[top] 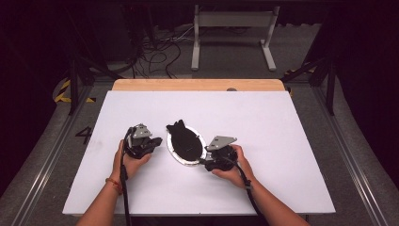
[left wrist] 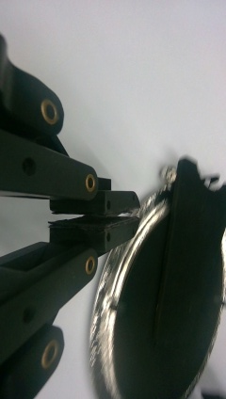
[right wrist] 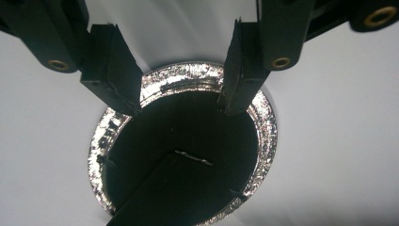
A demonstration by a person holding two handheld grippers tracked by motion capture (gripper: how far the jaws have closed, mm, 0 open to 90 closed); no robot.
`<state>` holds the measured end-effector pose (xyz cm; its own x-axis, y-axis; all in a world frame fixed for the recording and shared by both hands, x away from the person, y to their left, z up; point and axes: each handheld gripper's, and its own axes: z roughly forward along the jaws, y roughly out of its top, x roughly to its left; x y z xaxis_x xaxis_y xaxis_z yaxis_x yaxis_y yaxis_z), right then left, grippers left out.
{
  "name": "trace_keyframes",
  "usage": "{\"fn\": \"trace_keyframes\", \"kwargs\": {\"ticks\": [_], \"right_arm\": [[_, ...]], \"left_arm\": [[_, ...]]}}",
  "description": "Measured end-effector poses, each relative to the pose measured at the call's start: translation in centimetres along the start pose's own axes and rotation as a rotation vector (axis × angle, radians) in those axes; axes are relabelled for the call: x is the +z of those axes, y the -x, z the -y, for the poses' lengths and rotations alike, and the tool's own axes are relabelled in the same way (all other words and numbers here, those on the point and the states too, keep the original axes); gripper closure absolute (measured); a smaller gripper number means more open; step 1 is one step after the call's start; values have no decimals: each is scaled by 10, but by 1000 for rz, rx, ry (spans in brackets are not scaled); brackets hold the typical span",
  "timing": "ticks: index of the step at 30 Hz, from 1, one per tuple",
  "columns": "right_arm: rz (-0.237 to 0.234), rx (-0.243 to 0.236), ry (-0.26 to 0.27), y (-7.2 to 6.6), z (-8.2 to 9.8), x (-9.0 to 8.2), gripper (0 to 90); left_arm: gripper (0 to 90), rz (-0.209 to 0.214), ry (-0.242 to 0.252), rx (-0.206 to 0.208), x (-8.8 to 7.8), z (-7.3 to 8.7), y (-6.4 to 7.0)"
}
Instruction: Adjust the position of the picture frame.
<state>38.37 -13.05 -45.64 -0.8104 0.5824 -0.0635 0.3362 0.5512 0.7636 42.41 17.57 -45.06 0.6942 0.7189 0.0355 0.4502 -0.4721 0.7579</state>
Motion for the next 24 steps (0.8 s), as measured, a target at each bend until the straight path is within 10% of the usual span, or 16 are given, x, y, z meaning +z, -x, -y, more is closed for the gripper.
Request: {"fn": "trace_keyframes", "kwargs": {"ticks": [6,14,24], "right_arm": [[7,17,13,-4,4,3,332],[36,42,8,-6,1,8,383],[27,65,-4,3,4,2,472]], "left_arm": [[849,-18,2,-14,13,-19,-11],[839,7,-25,-71,42,-15,-8],[823,-25,-8,-84,40,-15,-14]]}}
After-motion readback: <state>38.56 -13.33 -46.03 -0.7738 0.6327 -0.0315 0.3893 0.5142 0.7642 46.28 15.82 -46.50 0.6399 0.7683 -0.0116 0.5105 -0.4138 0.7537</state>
